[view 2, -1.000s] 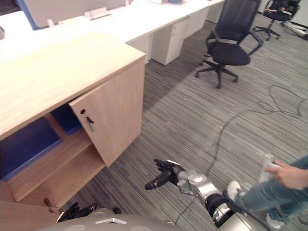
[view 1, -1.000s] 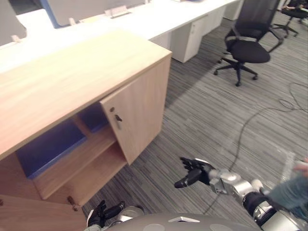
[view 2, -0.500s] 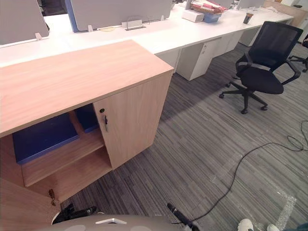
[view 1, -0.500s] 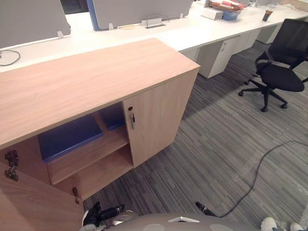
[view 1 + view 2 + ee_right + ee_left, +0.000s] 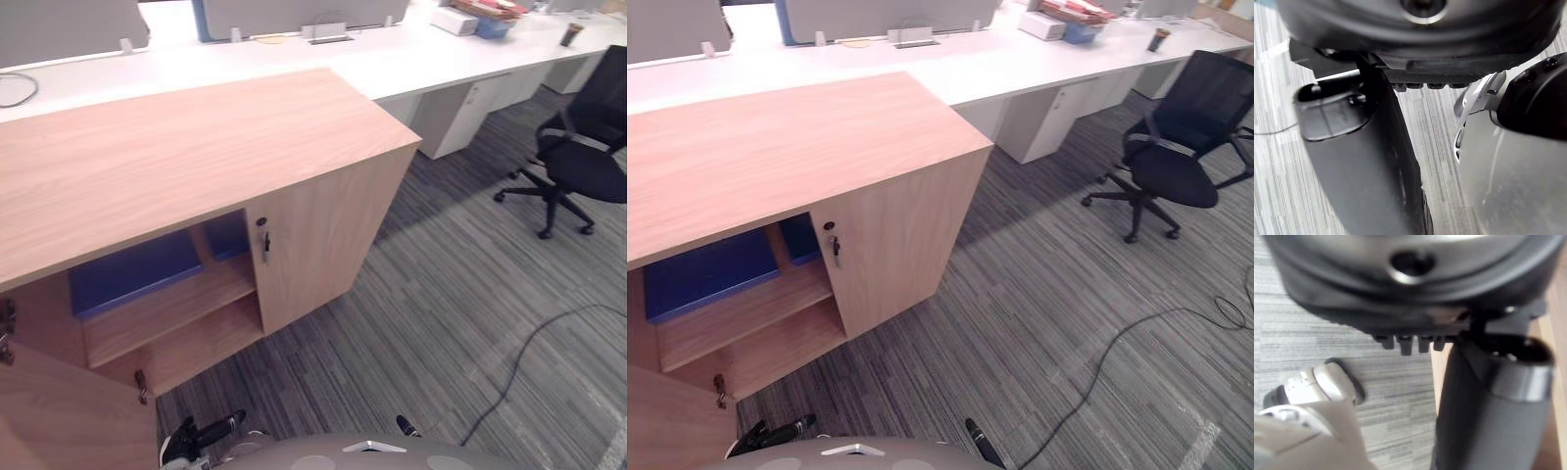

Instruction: Walk over to the cabinet, pick up the folder, carry it to the office cabinet, place the folder inside the office cabinet, then close the office cabinet door

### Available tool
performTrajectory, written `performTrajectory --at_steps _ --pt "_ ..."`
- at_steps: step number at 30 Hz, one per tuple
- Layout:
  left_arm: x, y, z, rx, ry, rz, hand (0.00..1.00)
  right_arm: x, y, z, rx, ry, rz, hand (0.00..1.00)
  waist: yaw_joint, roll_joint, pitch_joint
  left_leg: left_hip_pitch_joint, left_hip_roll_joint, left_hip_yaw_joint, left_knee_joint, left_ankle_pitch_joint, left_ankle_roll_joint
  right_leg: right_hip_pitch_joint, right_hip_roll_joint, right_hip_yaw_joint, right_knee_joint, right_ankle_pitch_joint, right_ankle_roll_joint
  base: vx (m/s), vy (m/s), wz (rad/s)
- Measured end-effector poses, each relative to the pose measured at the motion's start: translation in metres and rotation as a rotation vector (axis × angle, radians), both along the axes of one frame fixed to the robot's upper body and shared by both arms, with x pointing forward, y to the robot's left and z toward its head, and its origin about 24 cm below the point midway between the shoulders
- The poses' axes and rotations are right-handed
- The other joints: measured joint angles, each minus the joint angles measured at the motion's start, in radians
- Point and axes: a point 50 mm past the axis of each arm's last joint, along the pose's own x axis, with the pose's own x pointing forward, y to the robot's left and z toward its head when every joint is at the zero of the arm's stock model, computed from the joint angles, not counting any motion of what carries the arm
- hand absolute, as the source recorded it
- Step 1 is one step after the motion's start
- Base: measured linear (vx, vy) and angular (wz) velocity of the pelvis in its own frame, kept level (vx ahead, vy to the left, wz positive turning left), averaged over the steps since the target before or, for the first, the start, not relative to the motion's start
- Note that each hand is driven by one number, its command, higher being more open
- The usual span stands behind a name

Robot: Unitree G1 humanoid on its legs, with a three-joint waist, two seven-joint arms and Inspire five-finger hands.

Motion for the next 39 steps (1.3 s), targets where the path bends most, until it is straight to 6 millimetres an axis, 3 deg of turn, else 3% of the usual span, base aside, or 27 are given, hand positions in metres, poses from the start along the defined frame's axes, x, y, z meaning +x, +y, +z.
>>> performTrajectory --at_steps 1,2,3,4,5,6,7,8,9,10,11,12,15,16,18,19,20,23,25,27,30,31,32,34,35,37,39 --pt "0.003 -0.001 0.001 0.000 -0.010 -0.003 1.00 0.001 0.000 0.000 -0.001 0.000 0.004 1.00 -0.002 0.001 0.001 -0.019 -0.009 0.002 0.023 0.000 0.000 0.002 -0.006 -0.019 0.000 0.000 0.000 0.00 0.090 0.97" --pt "0.010 -0.003 0.002 0.001 -0.037 -0.007 1.00 0.004 -0.001 0.000 -0.008 -0.003 0.008 1.00 -0.003 0.003 0.011 -0.054 -0.008 0.079 0.061 -0.016 0.001 0.015 -0.022 -0.064 0.004 0.000 0.000 -0.04 0.097 1.11" --pt "0.015 -0.005 0.003 0.001 -0.060 -0.008 1.00 0.007 -0.006 0.001 -0.028 -0.006 0.002 1.00 -0.015 0.034 0.034 -0.105 0.054 0.263 0.123 -0.064 0.039 0.030 -0.013 -0.114 0.018 -0.004 -0.004 -0.06 0.111 0.97" --pt "0.014 -0.008 0.003 -0.004 -0.060 -0.004 1.00 0.012 -0.010 0.002 -0.048 -0.015 0.005 1.00 -0.010 0.045 0.042 -0.124 0.097 0.365 0.152 -0.080 0.042 0.032 -0.010 -0.123 0.032 -0.005 -0.005 -0.08 0.085 0.75" --pt "0.008 -0.011 0.001 -0.012 -0.045 0.003 1.00 0.017 -0.015 0.003 -0.073 -0.018 0.012 1.00 -0.008 0.069 0.051 -0.144 0.177 0.544 0.193 -0.102 0.067 0.039 -0.004 -0.145 0.044 -0.012 -0.002 -0.04 0.076 0.58" --pt "0.006 -0.009 0.001 -0.005 -0.035 0.006 1.00 0.021 -0.016 0.004 -0.080 -0.029 0.015 1.00 -0.015 0.062 0.050 -0.147 0.215 0.665 0.203 -0.116 0.096 0.048 -0.021 -0.171 0.032 -0.023 -0.003 -0.01 0.084 0.65" --pt "0.005 -0.008 0.001 0.001 -0.033 0.008 1.00 0.020 -0.015 0.003 -0.077 -0.026 0.015 1.00 -0.016 0.050 0.048 -0.145 0.228 0.717 0.203 -0.114 0.098 0.051 -0.033 -0.182 0.019 -0.024 0.001 -0.02 0.150 0.81" --pt "0.004 -0.005 0.001 0.012 -0.021 0.014 1.00 0.018 -0.015 0.003 -0.080 -0.017 0.010 1.00 -0.020 0.050 0.048 -0.158 0.280 0.835 0.259 -0.119 0.117 0.050 -0.062 -0.234 0.023 -0.028 0.006 -0.01 0.224 0.99" --pt "0.000 -0.009 -0.001 0.000 -0.007 0.026 1.00 0.018 -0.020 0.004 -0.097 -0.019 -0.006 1.00 -0.028 0.083 0.048 -0.174 0.322 0.906 0.304 -0.125 0.115 0.061 -0.071 -0.279 0.063 -0.050 0.035 0.02 0.221 1.09" --pt "0.000 -0.012 -0.002 -0.010 -0.003 0.031 1.00 0.017 -0.025 0.005 -0.106 -0.017 -0.015 1.00 -0.030 0.085 0.051 -0.182 0.303 0.891 0.307 -0.125 0.106 0.065 -0.086 -0.292 0.088 -0.061 0.045 0.08 0.215 1.23" --pt "0.000 -0.012 -0.002 -0.011 -0.005 0.035 1.00 0.012 -0.026 0.004 -0.103 -0.003 -0.042 1.00 -0.031 0.080 0.046 -0.183 0.245 0.846 0.275 -0.105 0.084 0.075 -0.117 -0.331 0.094 -0.075 0.032 0.13 0.175 1.16" --pt "0.002 -0.009 -0.001 -0.004 -0.011 0.033 1.00 0.007 -0.025 0.004 -0.095 0.013 -0.053 1.00 -0.033 0.063 0.041 -0.186 0.208 0.824 0.245 -0.086 0.085 0.088 -0.132 -0.356 0.083 -0.076 0.029 0.12 0.178 1.33" --pt "0.001 -0.009 -0.002 -0.007 -0.004 0.051 1.00 0.001 -0.024 0.003 -0.083 0.036 -0.106 1.00 -0.027 0.055 0.033 -0.189 0.107 0.720 0.147 -0.026 0.095 0.119 -0.166 -0.447 0.097 -0.012 -0.009 0.15 0.150 1.34" --pt "-0.003 -0.009 -0.003 -0.009 0.010 0.053 1.00 0.000 -0.025 0.003 -0.082 0.041 -0.109 1.00 -0.022 0.057 0.030 -0.169 0.089 0.689 0.087 0.008 0.097 0.116 -0.172 -0.458 0.119 0.035 -0.020 0.16 0.152 1.00" --pt "-0.012 -0.010 -0.004 -0.016 0.037 0.060 1.00 0.000 -0.026 0.003 -0.083 0.040 -0.108 1.00 -0.018 0.063 0.032 -0.140 0.081 0.660 0.029 0.041 0.100 0.109 -0.179 -0.456 0.170 0.092 -0.026 0.14 0.108 0.61" --pt "-0.023 -0.012 -0.006 -0.024 0.072 0.049 1.00 0.003 -0.027 0.003 -0.088 0.032 -0.107 1.00 -0.019 0.073 0.037 -0.109 0.083 0.641 -0.015 0.061 0.102 0.094 -0.178 -0.435 0.202 0.065 -0.015 0.12 0.040 0.33" --pt "-0.027 -0.012 -0.006 -0.022 0.082 0.054 1.00 0.006 -0.026 0.003 -0.086 0.020 -0.098 1.00 -0.020 0.067 0.036 -0.083 0.080 0.635 -0.048 0.075 0.102 0.096 -0.164 -0.433 0.171 0.026 -0.004 0.10 0.017 0.24" --pt "-0.026 -0.011 -0.006 -0.023 0.085 0.006 1.00 0.013 -0.025 0.004 -0.085 0.004 -0.044 1.00 -0.023 0.065 0.035 -0.016 0.044 0.631 -0.142 0.120 0.099 0.080 -0.140 -0.445 0.081 0.041 -0.002 0.00 -0.043 0.09" --pt "-0.027 -0.020 -0.008 -0.045 0.090 -0.016 1.00 0.011 -0.034 0.005 -0.109 0.009 -0.027 1.00 -0.023 0.084 0.019 0.019 0.035 0.633 -0.241 0.155 0.091 0.078 -0.140 -0.421 0.064 0.046 0.009 -0.04 -0.031 -0.08" --pt "-0.023 -0.028 -0.009 -0.066 0.083 -0.040 1.00 0.017 -0.044 0.008 -0.140 -0.009 -0.017 1.00 -0.034 0.124 0.036 0.033 0.026 0.631 -0.295 0.183 0.091 0.081 -0.139 -0.443 0.051 0.042 0.004 -0.09 -0.025 -0.03" --pt "-0.022 -0.027 -0.009 -0.057 0.087 -0.074 1.00 0.014 -0.044 0.008 -0.135 -0.005 -0.009 1.00 -0.058 0.126 0.040 0.024 0.013 0.581 -0.295 0.181 0.096 0.094 -0.149 -0.466 0.078 0.030 -0.017 -0.05 -0.003 0.43" --pt "-0.020 -0.025 -0.008 -0.050 0.084 -0.084 1.00 0.012 -0.043 0.007 -0.136 -0.003 -0.008 1.00 -0.061 0.127 0.043 0.024 0.013 0.562 -0.295 0.182 0.098 0.087 -0.155 -0.445 0.117 0.030 -0.025 0.01 0.052 0.98" --pt "-0.016 -0.024 -0.008 -0.043 0.072 -0.102 1.00 0.007 -0.041 0.007 -0.131 0.008 0.008 1.00 -0.070 0.125 0.045 0.024 0.016 0.523 -0.295 0.186 0.103 0.058 -0.158 -0.340 0.204 0.038 -0.077 0.03 0.079 1.24" --pt "-0.006 -0.022 -0.005 -0.025 0.040 -0.134 1.00 -0.002 -0.028 0.004 -0.102 0.028 0.053 1.00 -0.069 0.121 0.043 0.014 0.023 0.454 -0.294 0.196 0.114 -0.017 -0.119 -0.083 0.322 0.044 -0.124 0.04 0.051 1.37" --pt "0.000 -0.018 -0.003 -0.012 0.018 -0.134 1.00 -0.005 -0.021 0.004 -0.086 0.028 0.065 1.00 -0.066 0.101 0.039 0.003 0.024 0.422 -0.294 0.206 0.117 -0.031 -0.087 0.014 0.326 0.014 -0.119 0.05 -0.039 1.16" --pt "0.003 -0.011 -0.002 0.008 0.008 -0.106 1.00 -0.009 -0.011 0.003 -0.064 0.029 0.074 1.00 -0.054 0.073 0.043 -0.029 0.027 0.342 -0.292 0.215 0.110 -0.051 -0.009 0.171 0.284 -0.070 -0.067 0.03 -0.091 0.99" --pt "0.002 -0.009 -0.001 0.015 0.009 -0.075 1.00 -0.010 -0.008 0.002 -0.054 0.032 0.080 1.00 -0.053 0.060 0.035 -0.050 0.026 0.312 -0.293 0.221 0.101 -0.049 0.018 0.186 0.199 -0.076 -0.054 -0.01 -0.125 0.78"
